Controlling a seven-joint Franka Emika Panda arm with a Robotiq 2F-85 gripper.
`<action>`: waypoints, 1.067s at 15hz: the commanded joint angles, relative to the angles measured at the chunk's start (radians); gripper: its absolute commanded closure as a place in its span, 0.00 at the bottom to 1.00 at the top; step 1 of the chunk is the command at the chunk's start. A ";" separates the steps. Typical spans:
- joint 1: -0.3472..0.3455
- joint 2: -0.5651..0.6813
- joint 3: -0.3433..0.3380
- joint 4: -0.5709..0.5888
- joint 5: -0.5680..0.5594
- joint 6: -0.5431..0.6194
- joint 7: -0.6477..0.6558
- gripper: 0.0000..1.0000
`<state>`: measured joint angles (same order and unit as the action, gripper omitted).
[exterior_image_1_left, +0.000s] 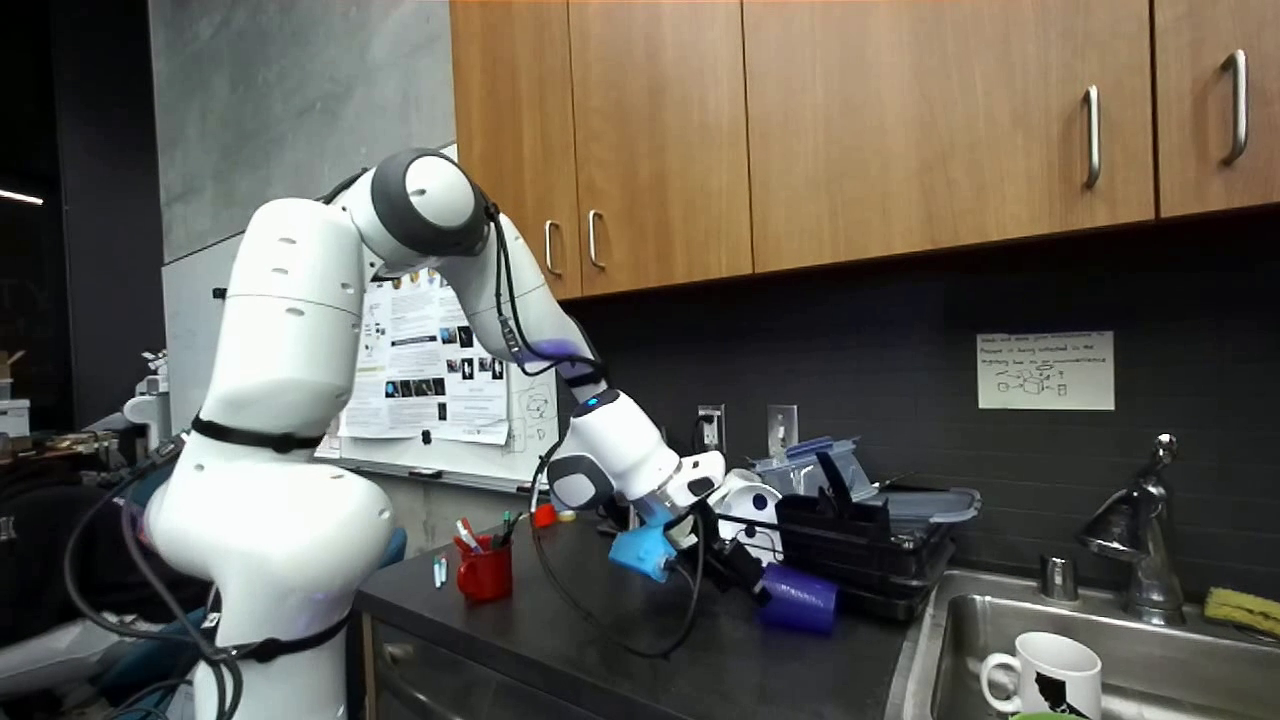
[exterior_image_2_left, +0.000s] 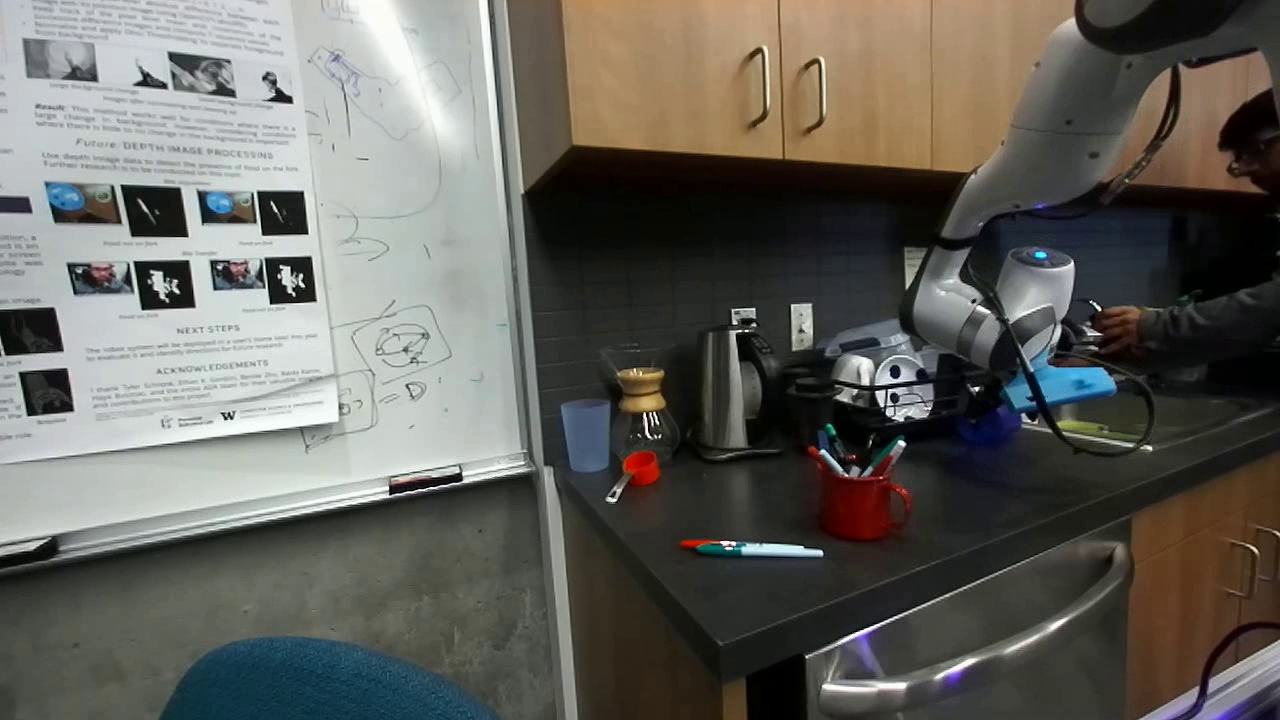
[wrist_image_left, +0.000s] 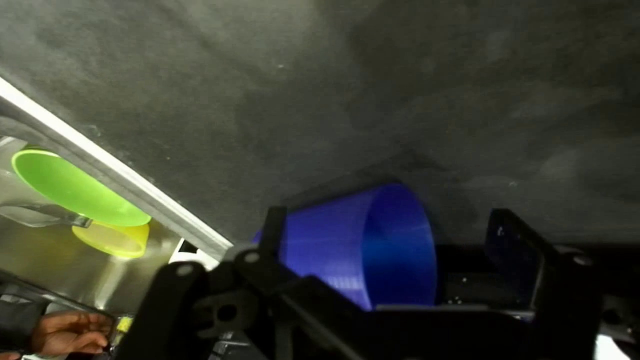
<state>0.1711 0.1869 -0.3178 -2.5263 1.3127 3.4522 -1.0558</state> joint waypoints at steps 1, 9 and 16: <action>0.170 0.042 -0.132 0.024 0.065 0.005 -0.043 0.00; 0.450 0.153 -0.384 0.090 0.092 0.005 0.011 0.00; 0.549 0.252 -0.499 0.127 0.091 0.005 0.077 0.00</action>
<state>0.6738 0.3761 -0.7626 -2.4306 1.3720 3.4522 -0.9977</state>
